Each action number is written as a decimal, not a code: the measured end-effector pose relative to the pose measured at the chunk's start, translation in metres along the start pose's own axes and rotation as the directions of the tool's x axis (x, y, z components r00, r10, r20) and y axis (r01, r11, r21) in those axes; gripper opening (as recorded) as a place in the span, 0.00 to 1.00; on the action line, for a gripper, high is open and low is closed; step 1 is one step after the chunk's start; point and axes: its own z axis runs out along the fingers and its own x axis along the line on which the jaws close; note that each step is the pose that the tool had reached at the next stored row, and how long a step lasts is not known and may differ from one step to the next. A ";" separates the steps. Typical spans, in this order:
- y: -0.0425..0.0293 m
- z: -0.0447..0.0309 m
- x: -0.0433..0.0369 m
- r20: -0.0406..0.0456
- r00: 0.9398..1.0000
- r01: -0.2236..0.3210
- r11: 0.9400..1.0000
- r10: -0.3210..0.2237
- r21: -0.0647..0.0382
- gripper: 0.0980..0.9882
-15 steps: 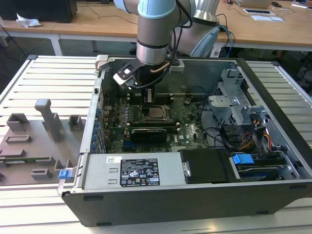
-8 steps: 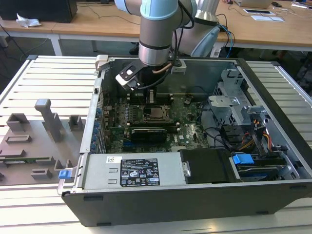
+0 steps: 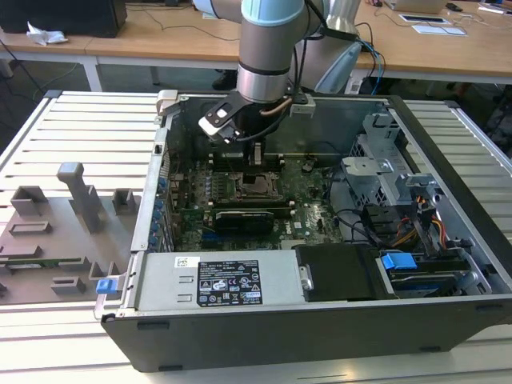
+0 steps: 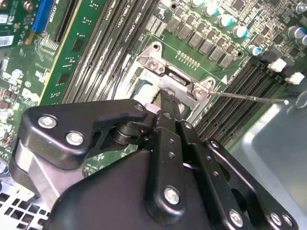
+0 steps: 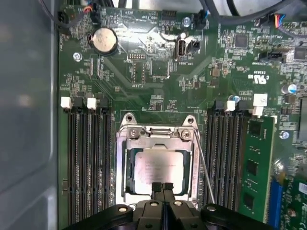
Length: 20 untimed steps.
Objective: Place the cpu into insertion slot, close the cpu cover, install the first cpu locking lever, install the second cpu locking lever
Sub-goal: 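Close the cpu cover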
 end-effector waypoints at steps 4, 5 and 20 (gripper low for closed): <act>0.0088 -0.0014 -0.0005 0.000 1.000 0.001 1.000 -0.001 0.008 0.01; 0.0110 -0.0016 -0.0008 0.000 1.000 0.001 1.000 -0.001 0.011 0.01; 0.0262 -0.0082 -0.0047 -0.001 1.000 0.002 1.000 -0.002 0.027 0.01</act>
